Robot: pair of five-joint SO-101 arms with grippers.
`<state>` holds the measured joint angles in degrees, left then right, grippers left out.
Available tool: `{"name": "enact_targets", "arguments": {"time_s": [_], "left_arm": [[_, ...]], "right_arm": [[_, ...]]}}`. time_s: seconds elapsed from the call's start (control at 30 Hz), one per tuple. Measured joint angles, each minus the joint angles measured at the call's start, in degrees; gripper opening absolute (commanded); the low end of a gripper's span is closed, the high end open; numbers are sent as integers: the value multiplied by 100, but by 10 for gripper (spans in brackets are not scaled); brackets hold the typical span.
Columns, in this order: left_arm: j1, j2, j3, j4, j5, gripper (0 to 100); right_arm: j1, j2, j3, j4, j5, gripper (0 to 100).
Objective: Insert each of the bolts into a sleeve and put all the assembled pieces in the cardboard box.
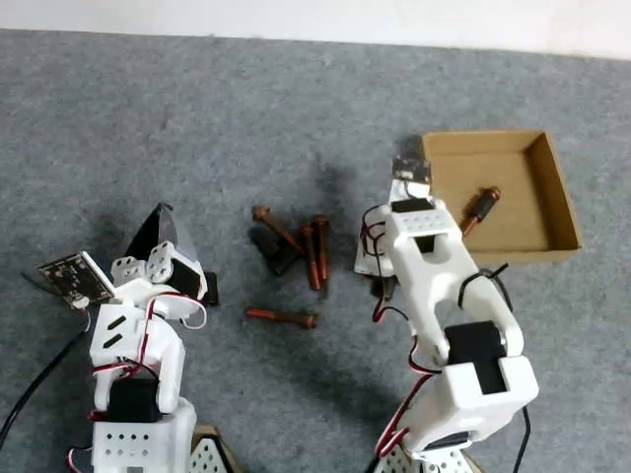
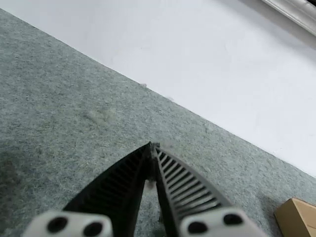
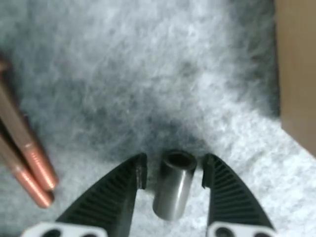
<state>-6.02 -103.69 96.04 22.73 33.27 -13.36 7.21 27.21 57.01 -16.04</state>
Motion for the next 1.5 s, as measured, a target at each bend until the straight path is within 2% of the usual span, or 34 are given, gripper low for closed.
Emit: {"name": "enact_targets", "arguments": {"time_s": [0.13,0.27,0.33,0.87,1.03,1.23,1.37,1.5], "left_arm": [[0,0,0,0,0,10],[0,0,0,0,0,10],[0,0,0,0,0,10],[0,0,0,0,0,10],[0,0,0,0,0,10],[0,0,0,0,0,10],[484,0,0,18,-18,11],[1029,0,0,255,-501,11]], "right_arm": [[0,35,-18,0,-44,150],[9,35,-18,9,-44,31],[26,35,-18,9,-44,2],[88,-35,-9,9,-44,5],[290,-782,264,-44,-44,5],[448,-2075,1336,-888,220,5],[448,-2866,2013,-1363,255,5],[448,-3402,2426,-1741,360,5]]}}
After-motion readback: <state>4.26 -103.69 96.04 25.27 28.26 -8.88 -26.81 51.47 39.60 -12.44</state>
